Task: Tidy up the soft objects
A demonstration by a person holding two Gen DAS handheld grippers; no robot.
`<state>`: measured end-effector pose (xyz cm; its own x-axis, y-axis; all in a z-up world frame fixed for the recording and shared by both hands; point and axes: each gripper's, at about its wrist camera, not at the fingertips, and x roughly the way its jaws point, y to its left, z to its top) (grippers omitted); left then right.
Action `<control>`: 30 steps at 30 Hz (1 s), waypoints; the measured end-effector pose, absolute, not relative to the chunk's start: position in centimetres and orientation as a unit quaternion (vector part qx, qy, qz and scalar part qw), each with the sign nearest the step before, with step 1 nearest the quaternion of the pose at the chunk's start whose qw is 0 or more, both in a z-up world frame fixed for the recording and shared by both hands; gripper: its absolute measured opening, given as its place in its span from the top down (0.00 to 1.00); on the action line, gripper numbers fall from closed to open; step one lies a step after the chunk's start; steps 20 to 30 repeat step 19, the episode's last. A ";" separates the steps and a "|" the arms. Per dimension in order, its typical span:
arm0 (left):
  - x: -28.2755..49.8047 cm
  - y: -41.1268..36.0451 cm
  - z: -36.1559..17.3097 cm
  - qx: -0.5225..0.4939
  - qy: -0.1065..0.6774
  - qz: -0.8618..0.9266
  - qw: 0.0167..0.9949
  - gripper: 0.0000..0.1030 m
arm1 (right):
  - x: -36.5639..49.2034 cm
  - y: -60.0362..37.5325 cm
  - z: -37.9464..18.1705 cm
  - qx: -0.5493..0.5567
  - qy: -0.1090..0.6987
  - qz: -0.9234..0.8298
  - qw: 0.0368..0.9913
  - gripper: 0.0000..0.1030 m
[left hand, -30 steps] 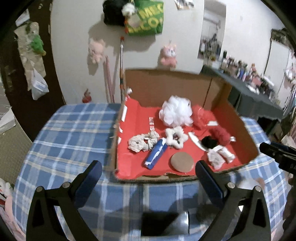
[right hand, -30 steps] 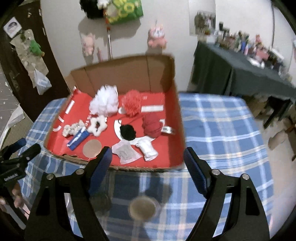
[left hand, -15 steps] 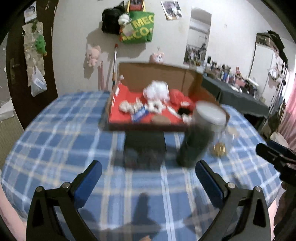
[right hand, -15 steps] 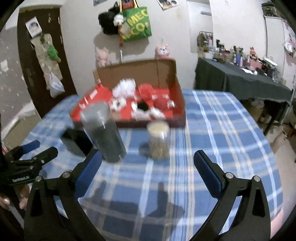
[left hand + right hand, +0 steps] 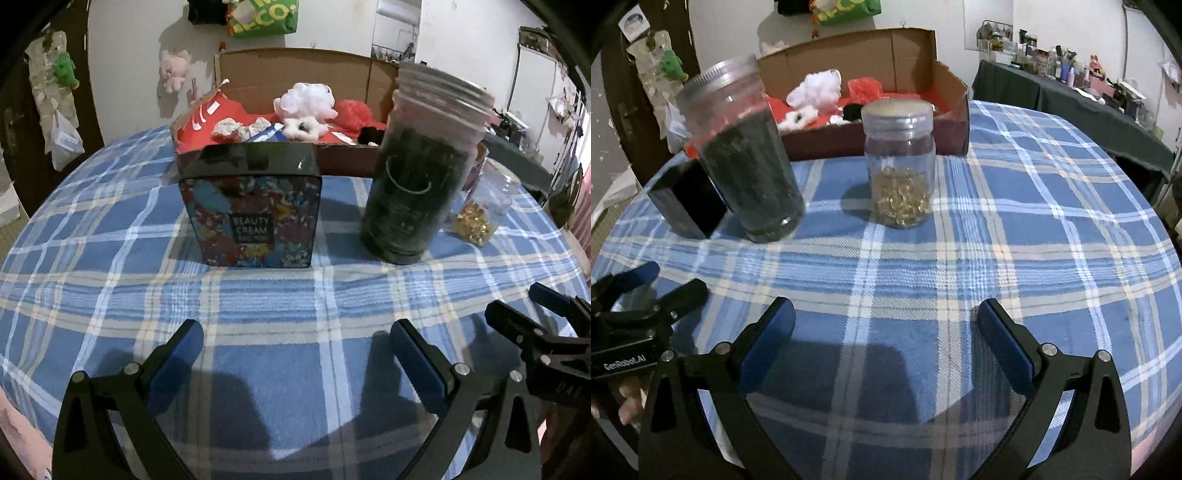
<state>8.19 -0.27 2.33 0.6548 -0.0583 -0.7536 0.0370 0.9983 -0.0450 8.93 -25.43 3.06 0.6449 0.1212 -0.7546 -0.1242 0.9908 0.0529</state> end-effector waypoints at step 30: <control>8.7 -0.8 1.9 0.005 0.409 -0.014 0.912 0.00 | 9.3 -25.8 2.7 -0.016 0.413 0.051 0.909 0.01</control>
